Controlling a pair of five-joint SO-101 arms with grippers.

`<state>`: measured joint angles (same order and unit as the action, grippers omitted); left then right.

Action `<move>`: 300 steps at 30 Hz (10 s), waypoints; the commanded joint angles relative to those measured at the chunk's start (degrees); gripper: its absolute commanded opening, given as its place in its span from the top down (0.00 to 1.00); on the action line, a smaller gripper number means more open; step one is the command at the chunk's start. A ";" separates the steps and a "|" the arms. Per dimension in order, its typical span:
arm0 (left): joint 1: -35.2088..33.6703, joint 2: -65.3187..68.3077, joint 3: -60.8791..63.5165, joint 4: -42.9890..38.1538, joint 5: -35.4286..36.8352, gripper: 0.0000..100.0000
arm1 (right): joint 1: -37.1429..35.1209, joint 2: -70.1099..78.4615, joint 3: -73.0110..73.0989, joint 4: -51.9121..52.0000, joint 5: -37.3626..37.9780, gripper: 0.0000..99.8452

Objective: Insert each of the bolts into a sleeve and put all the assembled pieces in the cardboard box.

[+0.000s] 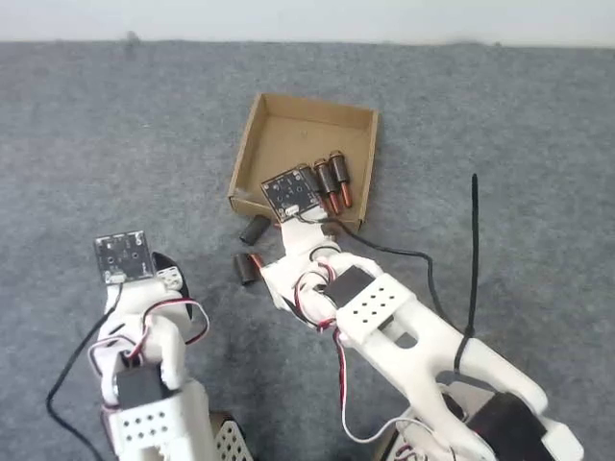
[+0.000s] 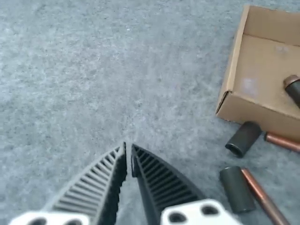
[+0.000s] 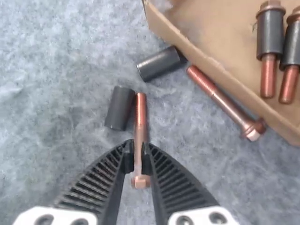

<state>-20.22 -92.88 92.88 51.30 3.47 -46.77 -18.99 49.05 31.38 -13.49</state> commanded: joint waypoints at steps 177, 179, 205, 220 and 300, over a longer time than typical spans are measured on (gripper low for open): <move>-2.55 87.21 -47.87 -4.22 -13.45 0.87 | 35.47 10.77 -14.42 32.31 4.75 0.99; -1.23 87.12 -47.87 -2.64 -16.97 0.87 | 37.32 9.63 -13.10 32.04 6.95 0.99; 28.75 77.89 -47.16 12.92 -61.19 0.80 | 46.29 9.45 -7.21 16.57 7.82 0.99; 34.90 81.41 -49.89 6.86 -67.78 0.80 | 46.20 9.45 -7.21 16.57 7.82 0.99; 28.92 64.79 -32.04 -6.15 8.26 0.98 | 45.67 9.63 -6.86 15.96 9.41 0.99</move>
<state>10.11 -25.89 62.55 46.29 10.86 -0.97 -8.88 42.73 47.91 -5.05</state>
